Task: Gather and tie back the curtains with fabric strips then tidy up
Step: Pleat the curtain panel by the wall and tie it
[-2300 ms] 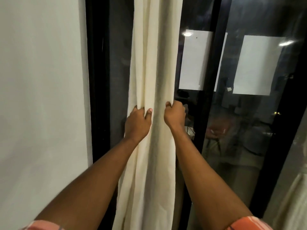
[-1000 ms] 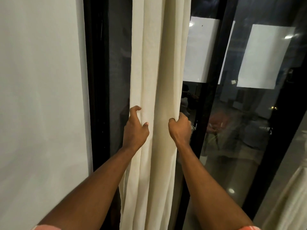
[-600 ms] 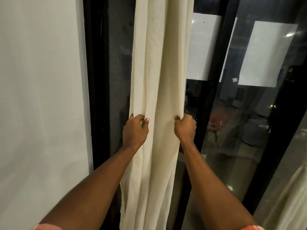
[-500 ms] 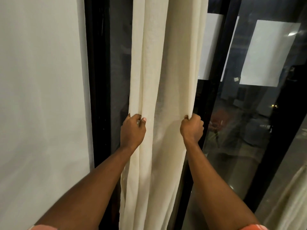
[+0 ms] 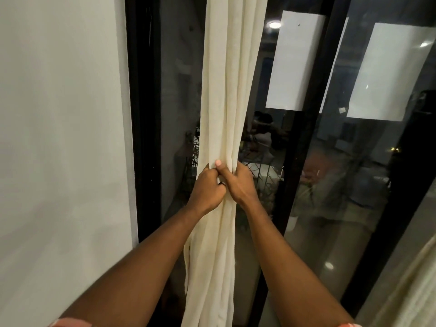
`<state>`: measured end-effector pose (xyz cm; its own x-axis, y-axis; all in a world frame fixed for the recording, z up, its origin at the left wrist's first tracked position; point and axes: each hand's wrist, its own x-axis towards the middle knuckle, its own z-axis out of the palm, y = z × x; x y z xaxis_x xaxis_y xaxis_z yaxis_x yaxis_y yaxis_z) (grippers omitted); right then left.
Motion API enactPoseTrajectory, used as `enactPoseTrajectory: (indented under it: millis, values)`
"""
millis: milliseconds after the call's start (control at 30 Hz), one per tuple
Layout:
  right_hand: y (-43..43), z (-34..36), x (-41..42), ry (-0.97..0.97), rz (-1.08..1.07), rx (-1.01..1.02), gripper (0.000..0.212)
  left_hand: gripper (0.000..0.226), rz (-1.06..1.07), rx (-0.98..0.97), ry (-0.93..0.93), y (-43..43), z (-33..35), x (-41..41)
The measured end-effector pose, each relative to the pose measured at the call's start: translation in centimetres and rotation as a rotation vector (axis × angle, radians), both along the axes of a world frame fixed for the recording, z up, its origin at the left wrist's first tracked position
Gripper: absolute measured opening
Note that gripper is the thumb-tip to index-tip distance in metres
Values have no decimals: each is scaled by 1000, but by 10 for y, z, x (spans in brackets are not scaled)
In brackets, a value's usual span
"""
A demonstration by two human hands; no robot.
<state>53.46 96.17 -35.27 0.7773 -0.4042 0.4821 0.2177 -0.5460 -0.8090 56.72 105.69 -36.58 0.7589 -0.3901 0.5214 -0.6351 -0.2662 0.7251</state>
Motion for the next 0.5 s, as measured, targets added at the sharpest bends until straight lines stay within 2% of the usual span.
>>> enactPoseTrajectory:
  millis: [133, 267, 433, 500]
  values:
    - [-3, 0, 0, 18, -88, -7, 38, 27, 45, 30, -10, 4, -9, 8]
    - [-15, -4, -5, 71, -155, 21, 31, 18, 223, -33, -10, 16, -19, 24]
    - [-43, -1, -21, 85, -505, 36, 28, 16, 532, -96, -131, 52, -26, 37]
    - [-46, 2, -26, 70, -588, 36, 29, 24, 579, -132, -154, 60, -27, 38]
